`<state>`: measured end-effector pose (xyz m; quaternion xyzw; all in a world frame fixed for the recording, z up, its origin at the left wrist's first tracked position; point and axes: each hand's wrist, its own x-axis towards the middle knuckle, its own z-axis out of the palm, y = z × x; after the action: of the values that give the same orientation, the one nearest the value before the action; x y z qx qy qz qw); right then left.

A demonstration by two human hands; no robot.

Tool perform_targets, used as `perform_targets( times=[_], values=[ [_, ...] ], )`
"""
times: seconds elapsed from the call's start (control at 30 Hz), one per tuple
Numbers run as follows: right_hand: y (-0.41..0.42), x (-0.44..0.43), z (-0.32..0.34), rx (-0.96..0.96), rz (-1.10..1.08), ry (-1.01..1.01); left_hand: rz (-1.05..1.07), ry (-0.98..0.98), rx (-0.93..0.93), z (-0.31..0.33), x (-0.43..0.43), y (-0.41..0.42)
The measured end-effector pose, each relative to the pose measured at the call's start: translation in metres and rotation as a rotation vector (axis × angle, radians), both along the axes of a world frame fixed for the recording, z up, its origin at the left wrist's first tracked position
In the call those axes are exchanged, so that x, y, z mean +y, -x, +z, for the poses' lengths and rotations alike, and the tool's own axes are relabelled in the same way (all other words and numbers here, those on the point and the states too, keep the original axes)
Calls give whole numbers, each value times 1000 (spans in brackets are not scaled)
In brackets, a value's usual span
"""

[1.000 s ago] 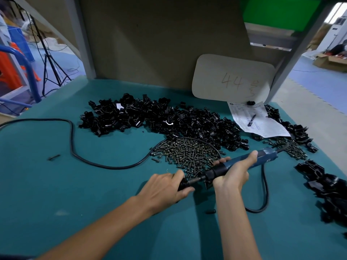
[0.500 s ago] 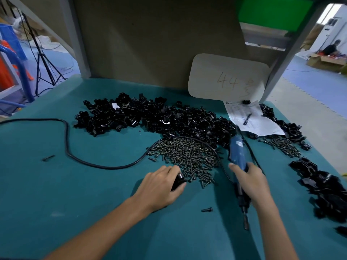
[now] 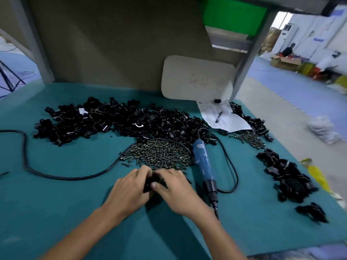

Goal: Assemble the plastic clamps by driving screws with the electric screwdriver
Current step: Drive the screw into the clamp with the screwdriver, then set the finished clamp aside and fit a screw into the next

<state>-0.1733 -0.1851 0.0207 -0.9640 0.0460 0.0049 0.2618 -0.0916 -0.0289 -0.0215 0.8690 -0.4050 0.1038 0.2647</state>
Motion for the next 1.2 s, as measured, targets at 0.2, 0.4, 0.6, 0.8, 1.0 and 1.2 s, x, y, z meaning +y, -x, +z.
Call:
perform_targets(
  times=[0.2, 0.4, 0.6, 0.8, 1.0, 1.2],
  values=[
    [26, -35, 6, -123, -170, 62, 8, -41, -54, 2, -1, 0],
    [69, -173, 28, -287, -710, 298, 38, -84, -22, -3, -5, 0],
    [113, -249, 15, 153, -910, 614, 85, -37, 37, -3, -5, -4],
    [80, -221, 14, -4, -880, 491, 368, 241, 221, 1, -3, -26],
    [-26, -148, 31, -151, -334, 262, 547, 329, 239, 14, 3, -77],
    [-127, -105, 20, -3, -37, 285, 684, 128, 106, 35, 16, -143]
  ],
)
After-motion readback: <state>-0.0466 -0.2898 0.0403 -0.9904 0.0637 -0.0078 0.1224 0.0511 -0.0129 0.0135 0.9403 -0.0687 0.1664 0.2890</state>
